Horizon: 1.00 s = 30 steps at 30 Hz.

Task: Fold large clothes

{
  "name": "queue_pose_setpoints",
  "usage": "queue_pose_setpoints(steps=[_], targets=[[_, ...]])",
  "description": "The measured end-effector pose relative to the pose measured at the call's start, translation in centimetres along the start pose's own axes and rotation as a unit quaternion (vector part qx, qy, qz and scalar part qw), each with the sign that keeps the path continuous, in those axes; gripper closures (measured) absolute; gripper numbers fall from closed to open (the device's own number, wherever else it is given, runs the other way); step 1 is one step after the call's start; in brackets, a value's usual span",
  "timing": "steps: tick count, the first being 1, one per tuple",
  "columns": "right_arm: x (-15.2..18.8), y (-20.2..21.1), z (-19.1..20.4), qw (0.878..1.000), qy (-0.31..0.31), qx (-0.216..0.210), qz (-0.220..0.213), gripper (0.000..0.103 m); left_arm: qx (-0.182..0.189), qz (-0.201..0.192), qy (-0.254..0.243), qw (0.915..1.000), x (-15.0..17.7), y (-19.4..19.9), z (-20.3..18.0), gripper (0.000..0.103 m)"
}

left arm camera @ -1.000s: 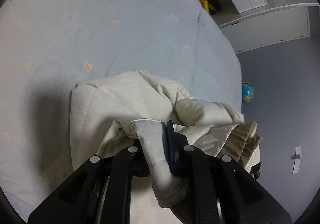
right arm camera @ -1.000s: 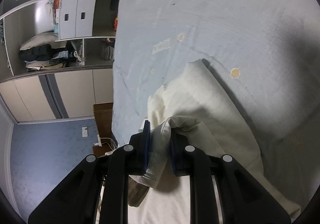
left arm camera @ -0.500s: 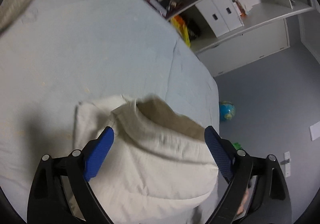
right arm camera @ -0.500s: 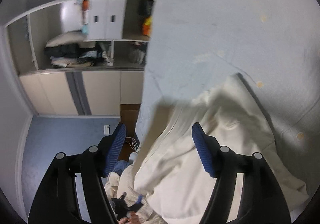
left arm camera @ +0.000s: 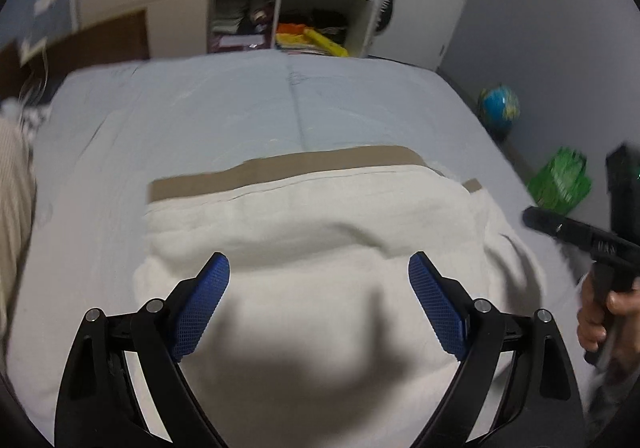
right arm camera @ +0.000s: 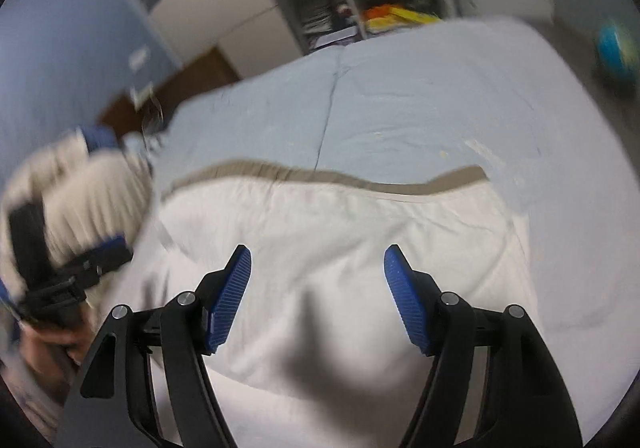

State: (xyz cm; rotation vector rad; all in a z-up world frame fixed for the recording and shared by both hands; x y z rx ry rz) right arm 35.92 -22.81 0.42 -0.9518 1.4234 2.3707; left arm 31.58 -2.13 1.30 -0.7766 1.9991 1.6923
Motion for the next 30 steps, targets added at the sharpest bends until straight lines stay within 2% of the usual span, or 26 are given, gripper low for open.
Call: queue_pose_setpoints(steps=[3, 6, 8, 11, 15, 23, 30], targets=[[0.3, -2.3, 1.9, 0.998, 0.046, 0.038, 0.011, 0.038, -0.03, 0.001, -0.022, 0.9993, 0.1, -2.6, -1.8, 0.015], [1.0, -5.0, 2.1, 0.995, 0.065, 0.069, 0.031, 0.038, -0.056, 0.034, -0.025, 0.9975, 0.6, -5.9, -1.6, 0.018], [1.5, -6.4, 1.7, 0.993, 0.072, 0.08, 0.04, 0.037, -0.061, 0.045, -0.025, 0.9968, 1.1, -7.1, -1.2, 0.018], [2.3, -8.0, 1.2, 0.992, 0.081, 0.089, 0.046, 0.03, -0.053, 0.058, -0.011, 0.9968, 1.8, -8.5, 0.1, 0.015], [2.8, -10.0, 0.7, 0.989, 0.093, 0.097, 0.055, 0.026, -0.05, 0.067, -0.001, 0.9965, 2.6, -10.7, 1.4, 0.01], [4.1, -12.9, 0.1, 0.987, 0.103, 0.112, 0.058, 0.024, -0.054, 0.056, 0.008, 0.9969, 4.9, -12.1, 2.1, 0.009], [4.8, -14.4, 0.1, 0.985, 0.106, 0.119, 0.064, 0.024, -0.062, 0.049, 0.008, 0.9968, 5.5, -12.9, 2.1, 0.009]])
Point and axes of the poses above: each gripper's, at about its wrist camera, not at the fingertips, and y roughly against the way its jaws point, z to its left, x to its underside, the point moved 4 cm from there along -y, roughly the way its jaws point, and after that the axes turned 4 degrees about y, right-handed, at the moved point
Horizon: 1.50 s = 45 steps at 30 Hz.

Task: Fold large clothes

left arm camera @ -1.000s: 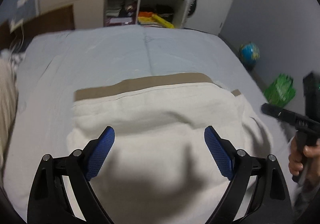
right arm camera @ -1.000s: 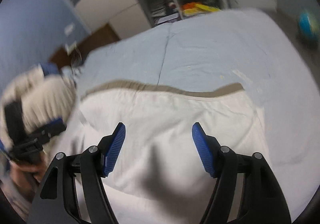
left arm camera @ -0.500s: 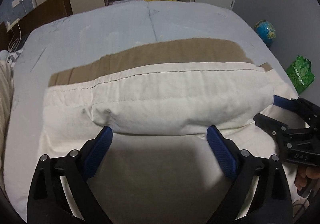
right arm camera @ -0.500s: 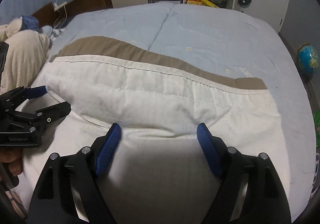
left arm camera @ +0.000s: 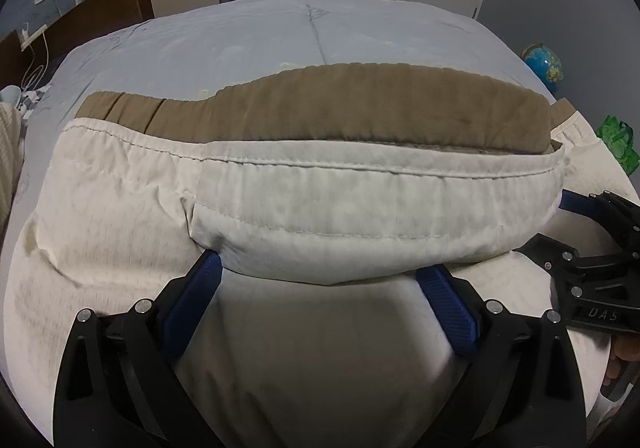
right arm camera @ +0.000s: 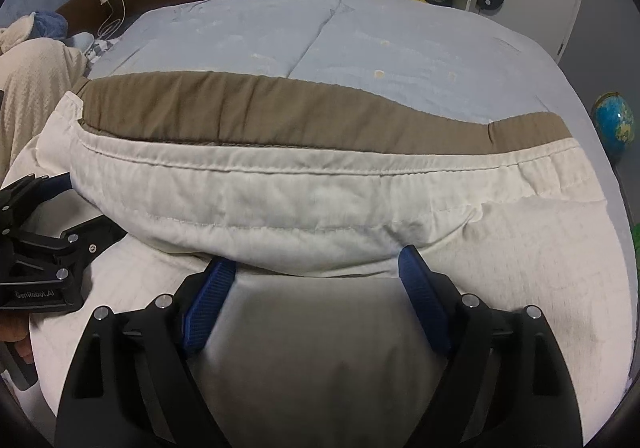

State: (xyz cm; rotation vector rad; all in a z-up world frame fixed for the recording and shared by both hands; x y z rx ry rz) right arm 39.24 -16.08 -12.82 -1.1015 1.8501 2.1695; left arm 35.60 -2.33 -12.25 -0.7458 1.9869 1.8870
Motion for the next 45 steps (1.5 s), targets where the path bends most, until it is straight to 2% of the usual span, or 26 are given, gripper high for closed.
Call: queue_pose_setpoints(steps=[9, 11, 13, 15, 17, 22, 25, 28, 31, 33, 37, 39, 43, 45], targets=[[0.1, 0.3, -0.1, 1.0, -0.001, -0.005, 0.011, 0.024, 0.001, 0.028, -0.002, 0.9996, -0.7, 0.1, -0.1, 0.009], [-0.3, 1.1, -0.3, 1.0, -0.009, -0.017, 0.003, 0.024, 0.016, 0.032, 0.001, 0.9994, -1.8, 1.1, 0.0, 0.014], [-1.0, 2.6, -0.9, 0.999, -0.027, -0.038, -0.021, 0.024, 0.038, 0.013, 0.003, 0.9992, -3.1, 2.8, 0.1, 0.02], [-2.1, 4.2, -1.5, 0.996, -0.044, -0.049, -0.055, 0.024, 0.056, -0.023, 0.005, 0.9982, -4.7, 4.6, 0.4, 0.021], [-3.6, 4.8, -2.1, 0.994, -0.061, -0.054, -0.067, 0.024, 0.05, -0.038, 0.005, 0.998, -6.3, 5.1, 1.0, 0.019], [-5.6, 1.3, -3.0, 0.996, -0.085, -0.032, -0.007, 0.023, 0.044, -0.013, 0.028, 0.9985, -8.4, 2.8, 2.8, 0.018], [-6.4, 0.6, -3.8, 0.995, -0.098, -0.033, 0.005, 0.023, 0.072, -0.005, 0.06, 0.9956, -8.5, 2.1, 4.5, 0.018], [-6.8, 1.4, -5.2, 0.994, -0.108, -0.029, -0.007, 0.023, 0.115, -0.011, 0.093, 0.9889, -7.9, 2.5, 6.5, 0.02], [-5.7, 1.6, -7.8, 0.994, -0.113, -0.002, 0.003, 0.023, 0.099, -0.013, 0.116, 0.9882, -7.0, 2.6, 9.6, 0.02], [-4.4, 1.6, -9.8, 0.992, -0.123, 0.024, 0.014, 0.023, 0.082, -0.006, 0.151, 0.9852, -5.8, 2.7, 12.4, 0.028], [-1.3, 2.9, -13.4, 0.99, -0.134, 0.051, 0.018, 0.023, 0.067, 0.003, 0.186, 0.9804, -3.6, 3.7, 16.4, 0.028], [0.3, 4.1, -14.9, 0.988, -0.139, 0.064, 0.014, 0.023, 0.048, 0.013, 0.194, 0.9799, -2.1, 4.4, 17.9, 0.028], [3.5, 6.8, -17.0, 0.982, -0.179, 0.059, 0.004, 0.022, 0.044, 0.017, 0.208, 0.977, 0.5, 6.2, 19.4, 0.025], [4.9, 8.1, -17.9, 0.979, -0.196, 0.051, -0.004, 0.022, 0.049, 0.01, 0.218, 0.9746, 1.7, 7.5, 19.8, 0.019]])
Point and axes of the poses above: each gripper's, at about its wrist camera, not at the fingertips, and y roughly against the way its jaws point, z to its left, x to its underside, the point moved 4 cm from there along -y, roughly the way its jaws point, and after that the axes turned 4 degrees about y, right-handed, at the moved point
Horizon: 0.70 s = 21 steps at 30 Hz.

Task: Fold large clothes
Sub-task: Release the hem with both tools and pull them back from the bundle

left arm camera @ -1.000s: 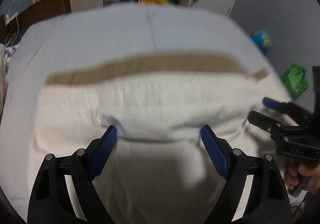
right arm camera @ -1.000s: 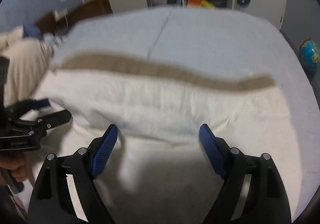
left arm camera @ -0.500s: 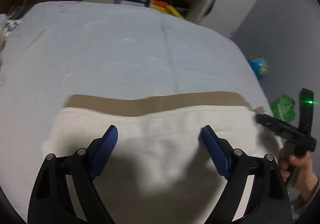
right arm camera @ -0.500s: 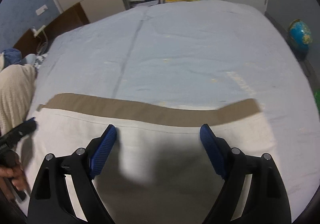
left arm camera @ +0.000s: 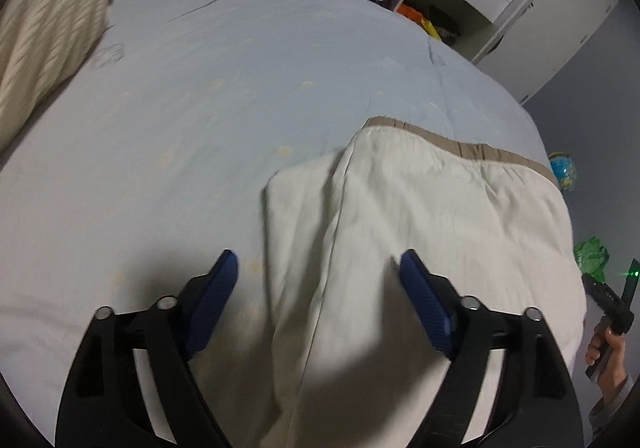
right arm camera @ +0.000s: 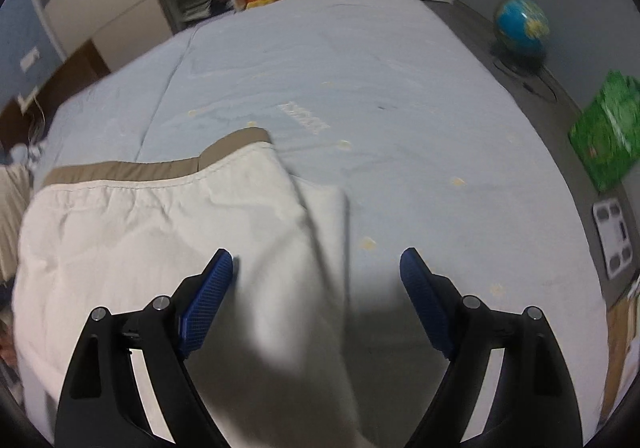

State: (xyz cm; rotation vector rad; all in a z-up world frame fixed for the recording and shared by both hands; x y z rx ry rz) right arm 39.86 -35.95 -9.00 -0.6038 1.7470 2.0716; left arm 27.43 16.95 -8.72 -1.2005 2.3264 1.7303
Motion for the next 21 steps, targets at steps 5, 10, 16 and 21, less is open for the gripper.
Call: queue_pose_setpoints(steps=[5, 10, 16, 21], targets=[[2.9, 4.0, -2.4, 1.0, -0.019, -0.012, -0.014, 0.021, 0.026, -0.009, 0.017, 0.9995, 3.0, 3.0, 1.1, 0.014], [5.7, 7.4, -3.6, 0.999, -0.02, -0.03, -0.021, 0.021, 0.035, -0.013, 0.018, 0.9991, 6.4, 5.6, 0.5, 0.013], [10.0, 11.2, -3.5, 0.998, -0.011, -0.048, -0.027, 0.02, 0.05, -0.031, -0.008, 0.9982, 10.6, 9.4, -0.9, 0.01], [13.1, 14.4, -2.7, 0.997, 0.011, -0.061, -0.04, 0.02, 0.043, -0.07, -0.084, 0.993, 13.5, 12.9, -3.9, 0.007]])
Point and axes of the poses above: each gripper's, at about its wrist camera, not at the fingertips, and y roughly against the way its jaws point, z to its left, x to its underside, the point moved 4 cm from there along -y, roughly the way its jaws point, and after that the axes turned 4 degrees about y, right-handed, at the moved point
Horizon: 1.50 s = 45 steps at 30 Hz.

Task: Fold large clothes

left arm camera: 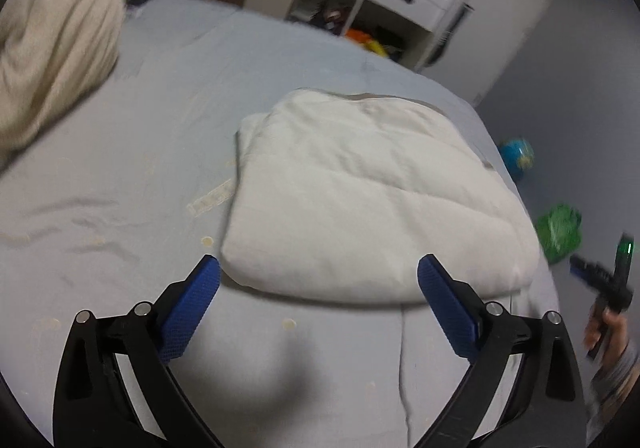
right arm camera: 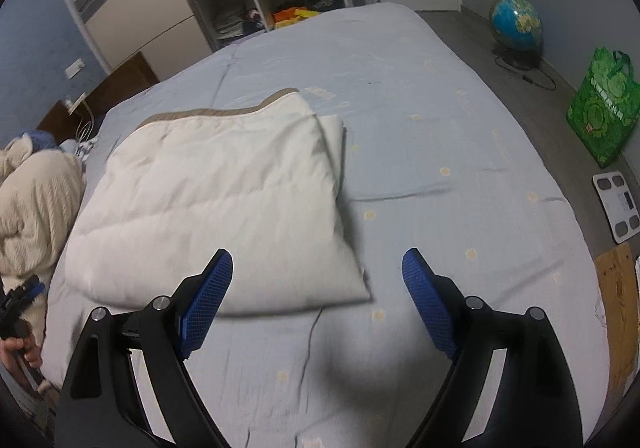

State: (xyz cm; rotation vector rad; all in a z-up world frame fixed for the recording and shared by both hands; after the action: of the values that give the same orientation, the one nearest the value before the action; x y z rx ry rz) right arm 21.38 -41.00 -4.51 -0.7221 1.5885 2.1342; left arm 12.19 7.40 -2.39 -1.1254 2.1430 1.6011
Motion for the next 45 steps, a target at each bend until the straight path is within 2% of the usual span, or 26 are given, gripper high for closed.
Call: queue_pose_setpoints(steps=[5, 11, 19, 21, 23, 26, 31, 38, 45], targets=[[1.9, 1.6, 1.3, 1.0, 0.015, -0.012, -0.006, 0.02, -0.001, -0.029, -0.059, 0.9978, 1.6, 3.0, -3.4, 0.007], [3.6, 3.1, 2.5, 0.999, 0.022, -0.023, -0.014, 0.02, -0.018, -0.05, -0.135, 0.9894, 3.5, 4.7, -6.2, 0.007], [5.3, 4.4, 4.9, 0.997, 0.06, -0.022, -0.034, 0.02, -0.026, -0.058, -0.186, 0.9805, 5.8, 4.7, -8.6, 0.007], [5.7, 4.4, 5.7, 0.996, 0.073, -0.024, -0.037, 0.02, -0.025, -0.056, -0.187, 0.9804, 6.4, 4.3, -8.9, 0.007], [6.2, 4.3, 6.4, 0.995, 0.085, -0.025, -0.038, 0.02, -0.035, -0.032, -0.172, 0.9839, 6.4, 3.6, -9.5, 0.007], [7.5, 4.0, 7.7, 0.994, 0.102, -0.031, -0.036, 0.02, -0.01, -0.054, -0.153, 0.9867, 5.6, 4.3, -10.7, 0.007], [8.1, 4.2, 8.8, 0.991, 0.122, -0.027, -0.046, 0.02, 0.003, -0.045, -0.146, 0.9882, 6.8, 2.0, -11.4, 0.007], [8.5, 3.5, 9.4, 0.99, 0.137, -0.02, -0.038, 0.017, -0.004, -0.036, -0.175, 0.984, 8.4, 0.0, -11.9, 0.007], [8.6, 2.9, 9.7, 0.99, 0.14, -0.012, -0.028, 0.017, -0.017, -0.039, -0.157, 0.9868, 8.3, -0.4, -10.7, 0.007]])
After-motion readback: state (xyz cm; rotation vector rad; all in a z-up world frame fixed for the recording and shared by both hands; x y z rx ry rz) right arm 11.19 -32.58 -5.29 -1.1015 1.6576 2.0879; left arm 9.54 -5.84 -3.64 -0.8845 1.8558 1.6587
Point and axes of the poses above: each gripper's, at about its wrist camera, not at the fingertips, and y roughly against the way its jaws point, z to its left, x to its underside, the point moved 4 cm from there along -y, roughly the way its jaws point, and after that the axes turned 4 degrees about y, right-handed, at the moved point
